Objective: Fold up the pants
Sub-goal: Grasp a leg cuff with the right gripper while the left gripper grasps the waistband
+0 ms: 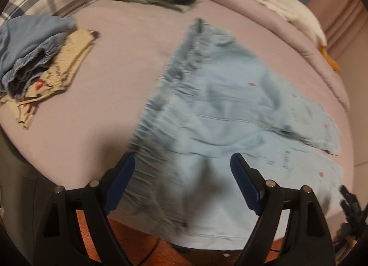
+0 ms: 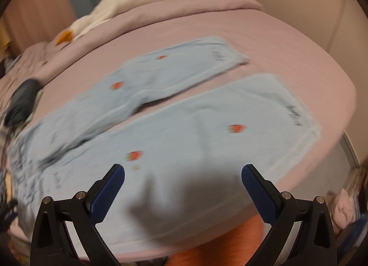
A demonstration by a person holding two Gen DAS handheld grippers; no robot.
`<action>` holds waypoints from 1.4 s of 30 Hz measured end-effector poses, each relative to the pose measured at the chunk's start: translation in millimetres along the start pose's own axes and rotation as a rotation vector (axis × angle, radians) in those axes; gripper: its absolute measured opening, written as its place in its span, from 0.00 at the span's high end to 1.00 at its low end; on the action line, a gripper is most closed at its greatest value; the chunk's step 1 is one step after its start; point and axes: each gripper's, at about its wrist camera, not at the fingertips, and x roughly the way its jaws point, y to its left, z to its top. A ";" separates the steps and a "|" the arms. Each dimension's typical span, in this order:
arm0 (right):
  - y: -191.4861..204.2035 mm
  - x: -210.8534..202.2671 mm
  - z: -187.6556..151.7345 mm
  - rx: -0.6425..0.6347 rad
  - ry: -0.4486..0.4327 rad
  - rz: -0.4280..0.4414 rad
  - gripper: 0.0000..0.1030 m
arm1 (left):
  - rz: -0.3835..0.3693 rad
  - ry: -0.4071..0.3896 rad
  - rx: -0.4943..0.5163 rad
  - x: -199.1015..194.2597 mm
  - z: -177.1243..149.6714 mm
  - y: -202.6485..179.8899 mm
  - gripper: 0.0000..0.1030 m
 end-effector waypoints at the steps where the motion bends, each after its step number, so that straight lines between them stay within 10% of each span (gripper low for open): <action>1: -15.2 1.7 2.9 0.034 -0.001 -0.025 0.01 | 0.041 0.004 0.008 2.1 -0.6 2.4 0.18; 6: -91.7 11.9 11.0 0.220 0.006 -0.084 0.07 | 0.034 0.049 -0.025 23.5 -5.1 18.5 0.22; 16: -166.1 43.2 10.6 0.422 0.042 -0.103 0.27 | -0.132 0.051 -0.191 28.1 -11.4 41.9 0.71; 20: -159.9 38.4 21.1 0.377 0.004 -0.106 0.93 | -0.138 0.031 -0.208 16.5 -15.0 45.9 0.77; 28: -141.8 0.4 28.5 0.350 -0.082 0.012 0.95 | -0.038 -0.113 -0.243 -36.4 6.2 70.5 0.79; 42: -137.4 28.5 21.8 0.350 0.001 -0.088 0.95 | 0.013 0.037 -0.198 -6.9 -10.3 82.3 0.75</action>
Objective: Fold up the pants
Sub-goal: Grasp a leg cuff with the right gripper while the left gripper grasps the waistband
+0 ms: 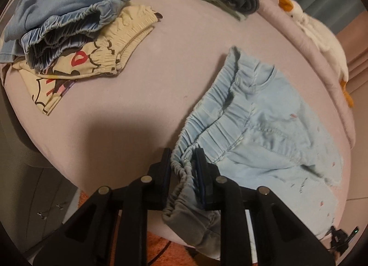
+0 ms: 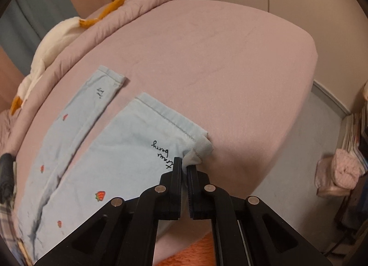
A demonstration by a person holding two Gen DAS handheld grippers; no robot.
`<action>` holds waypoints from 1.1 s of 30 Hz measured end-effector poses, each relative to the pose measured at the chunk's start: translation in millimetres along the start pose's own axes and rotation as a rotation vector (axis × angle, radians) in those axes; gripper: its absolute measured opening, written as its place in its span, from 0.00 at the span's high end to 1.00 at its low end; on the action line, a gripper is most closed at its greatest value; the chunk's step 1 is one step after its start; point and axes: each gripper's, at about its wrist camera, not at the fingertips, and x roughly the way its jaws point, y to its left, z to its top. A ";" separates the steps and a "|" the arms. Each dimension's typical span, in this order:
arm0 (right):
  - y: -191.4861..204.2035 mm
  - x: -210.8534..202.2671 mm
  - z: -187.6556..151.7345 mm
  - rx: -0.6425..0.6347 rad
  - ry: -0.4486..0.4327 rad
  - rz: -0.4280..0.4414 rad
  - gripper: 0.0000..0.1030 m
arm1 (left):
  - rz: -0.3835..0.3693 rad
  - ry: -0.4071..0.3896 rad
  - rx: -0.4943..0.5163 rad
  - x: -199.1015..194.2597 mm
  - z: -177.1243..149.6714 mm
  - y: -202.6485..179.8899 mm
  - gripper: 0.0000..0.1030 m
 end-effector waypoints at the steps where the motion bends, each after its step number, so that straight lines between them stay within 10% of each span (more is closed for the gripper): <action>1: -2.4 7.6 -1.6 0.007 0.018 -0.008 0.95 | 0.020 0.007 0.009 3.6 -1.8 0.5 0.72; 20: -9.3 22.5 -16.5 -0.021 0.015 -0.047 0.95 | 0.065 -0.002 0.060 19.8 3.0 -5.5 0.57; 24: -7.3 22.7 -18.0 -0.024 0.005 -0.061 0.95 | 0.132 0.003 0.159 24.9 8.4 -14.0 0.38; 33: -10.6 21.9 -23.5 0.015 -0.026 -0.062 0.95 | 0.070 0.095 0.028 29.4 24.8 3.7 0.36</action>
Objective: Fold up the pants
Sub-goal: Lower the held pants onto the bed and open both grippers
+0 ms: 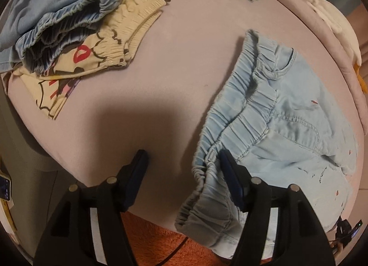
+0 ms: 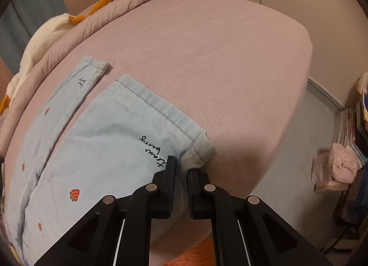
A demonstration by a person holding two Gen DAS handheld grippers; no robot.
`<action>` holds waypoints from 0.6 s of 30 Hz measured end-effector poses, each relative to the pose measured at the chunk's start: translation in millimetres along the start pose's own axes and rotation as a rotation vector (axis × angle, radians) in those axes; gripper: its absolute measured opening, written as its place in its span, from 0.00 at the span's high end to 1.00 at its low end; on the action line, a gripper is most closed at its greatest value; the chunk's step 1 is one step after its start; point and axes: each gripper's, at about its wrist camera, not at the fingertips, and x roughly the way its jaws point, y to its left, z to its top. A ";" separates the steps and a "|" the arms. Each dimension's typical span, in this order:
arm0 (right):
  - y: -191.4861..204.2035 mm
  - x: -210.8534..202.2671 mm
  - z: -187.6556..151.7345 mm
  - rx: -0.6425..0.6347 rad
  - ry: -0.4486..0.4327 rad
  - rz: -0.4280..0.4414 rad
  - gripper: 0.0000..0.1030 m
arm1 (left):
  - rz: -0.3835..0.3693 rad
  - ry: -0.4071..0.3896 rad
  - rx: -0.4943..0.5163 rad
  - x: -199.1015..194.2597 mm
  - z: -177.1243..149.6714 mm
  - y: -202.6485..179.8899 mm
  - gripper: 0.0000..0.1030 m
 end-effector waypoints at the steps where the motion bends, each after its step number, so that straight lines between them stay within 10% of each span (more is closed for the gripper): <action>1: -0.2 -0.1 -0.2 -0.001 -0.001 -0.001 0.95 | 0.001 -0.006 -0.004 -1.4 -1.5 1.6 0.36; 8: 5.6 -4.2 1.4 -0.008 0.006 -0.032 0.93 | -0.098 -0.042 -0.061 -34.1 -3.6 -4.6 0.35; 10: 7.3 -9.5 -0.9 -0.006 0.030 -0.052 0.75 | -0.114 -0.071 -0.037 -51.1 -5.0 -12.0 0.25; 12: 9.2 -20.0 -5.1 0.000 0.028 -0.046 0.34 | -0.129 -0.112 -0.009 -68.7 -7.6 -20.6 0.24; 18: 13.4 -66.7 -7.7 -0.009 -0.046 0.036 0.32 | -0.286 -0.165 0.041 -107.7 -16.2 -58.1 0.21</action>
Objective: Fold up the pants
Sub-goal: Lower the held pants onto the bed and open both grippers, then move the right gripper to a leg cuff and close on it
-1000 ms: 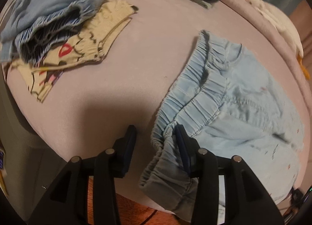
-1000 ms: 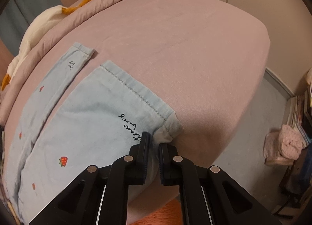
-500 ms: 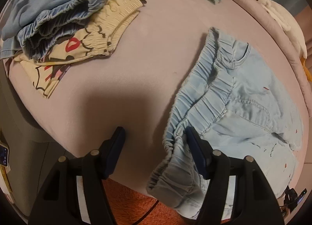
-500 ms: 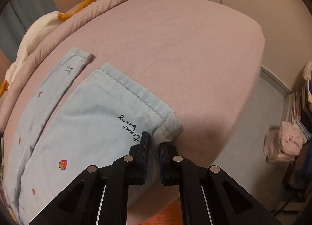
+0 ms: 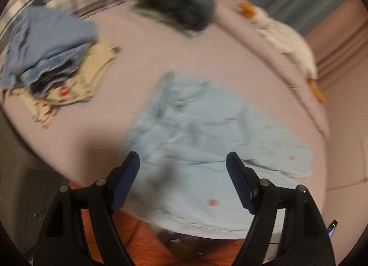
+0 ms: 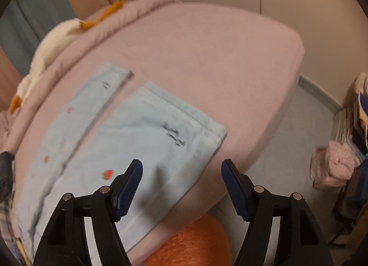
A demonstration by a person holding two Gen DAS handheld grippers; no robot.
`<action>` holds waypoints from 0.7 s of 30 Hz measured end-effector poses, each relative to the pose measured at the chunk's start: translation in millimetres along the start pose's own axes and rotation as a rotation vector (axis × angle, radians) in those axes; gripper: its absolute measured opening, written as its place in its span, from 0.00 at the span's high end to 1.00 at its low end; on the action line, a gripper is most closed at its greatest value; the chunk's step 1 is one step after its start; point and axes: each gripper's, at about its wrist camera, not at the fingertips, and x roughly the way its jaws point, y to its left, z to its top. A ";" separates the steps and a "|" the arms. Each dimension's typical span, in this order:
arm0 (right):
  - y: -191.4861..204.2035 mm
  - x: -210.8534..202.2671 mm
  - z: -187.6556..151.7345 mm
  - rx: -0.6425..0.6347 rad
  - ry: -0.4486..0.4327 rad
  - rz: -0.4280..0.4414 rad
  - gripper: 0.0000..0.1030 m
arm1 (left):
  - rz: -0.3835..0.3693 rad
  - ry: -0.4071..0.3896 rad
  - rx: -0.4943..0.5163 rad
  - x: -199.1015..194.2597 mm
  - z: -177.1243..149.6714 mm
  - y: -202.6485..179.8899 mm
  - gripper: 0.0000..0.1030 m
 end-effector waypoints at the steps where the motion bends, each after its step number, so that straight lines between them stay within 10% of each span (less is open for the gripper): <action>1: 4.9 -11.5 2.0 -0.013 -0.028 0.012 0.32 | -0.025 -0.012 0.028 -2.2 1.0 -12.4 0.17; 7: 67.2 -67.2 11.3 -0.202 -0.142 0.182 0.31 | -0.157 -0.042 0.168 3.4 8.2 -74.0 0.14; 15: 194.6 -64.4 35.2 -0.360 0.019 0.580 0.31 | -0.153 -0.031 0.187 39.0 21.0 -109.3 0.14; 21: 293.8 6.3 47.2 -0.390 0.219 0.508 0.31 | -0.062 0.022 0.139 87.2 21.7 -102.7 0.14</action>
